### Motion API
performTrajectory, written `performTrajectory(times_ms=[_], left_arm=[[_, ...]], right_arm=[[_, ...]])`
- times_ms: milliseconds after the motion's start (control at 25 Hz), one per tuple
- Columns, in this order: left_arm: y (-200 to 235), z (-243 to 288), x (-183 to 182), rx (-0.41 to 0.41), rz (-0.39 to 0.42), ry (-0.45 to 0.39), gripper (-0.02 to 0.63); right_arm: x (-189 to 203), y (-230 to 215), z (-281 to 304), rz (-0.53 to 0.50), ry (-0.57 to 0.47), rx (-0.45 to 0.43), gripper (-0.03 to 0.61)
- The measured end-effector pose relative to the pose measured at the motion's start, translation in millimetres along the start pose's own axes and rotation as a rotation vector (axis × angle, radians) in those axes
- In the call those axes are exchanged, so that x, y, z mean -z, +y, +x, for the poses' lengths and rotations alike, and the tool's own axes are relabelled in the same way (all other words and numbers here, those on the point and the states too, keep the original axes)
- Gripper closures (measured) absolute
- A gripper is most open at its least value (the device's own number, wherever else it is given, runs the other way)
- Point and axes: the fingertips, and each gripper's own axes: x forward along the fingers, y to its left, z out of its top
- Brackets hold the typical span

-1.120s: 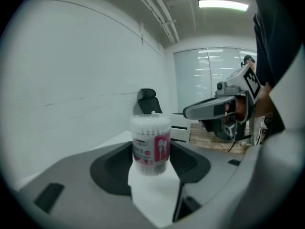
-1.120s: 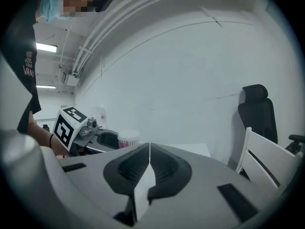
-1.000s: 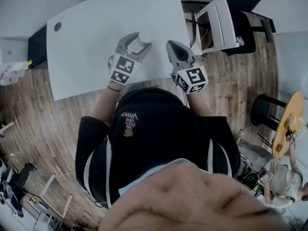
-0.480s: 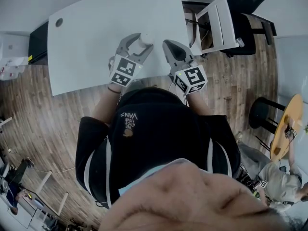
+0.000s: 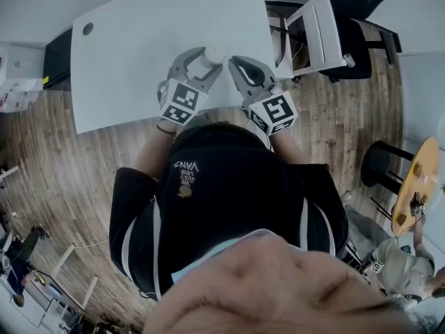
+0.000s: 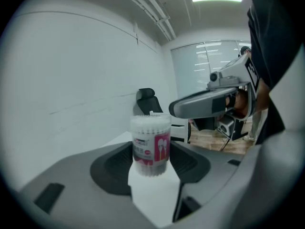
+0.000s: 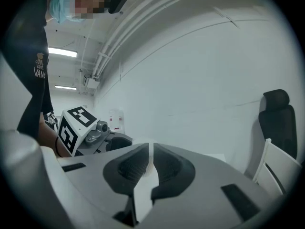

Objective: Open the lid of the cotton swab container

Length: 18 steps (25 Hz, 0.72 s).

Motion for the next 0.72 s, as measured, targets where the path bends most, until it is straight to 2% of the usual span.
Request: performTrajectory(times_ms=[80, 160, 520, 720], left_arm=[[-0.6, -1.6, -1.3, -0.004, 0.011, 0.001, 0.365], [-0.1, -2.9, -0.9, -0.007, 0.018, 0.005, 0.365], [-0.1, -1.2, 0.9, -0.011, 0.109, 0.03, 0.365], [-1.1, -0.9, 3.5, -0.003, 0.154, 0.033, 0.365]], right_arm=[[-2.0, 3.8, 1.7, -0.01, -0.004, -0.018, 0.527], [-2.8, 8.3, 4.6, -0.027, 0.001, -0.039, 0.437], [3.9, 12.2, 18.4, -0.062, 0.064, -0.094, 0.345], [4.8, 14.9, 24.3, -0.088, 0.083, -0.114, 0.339]])
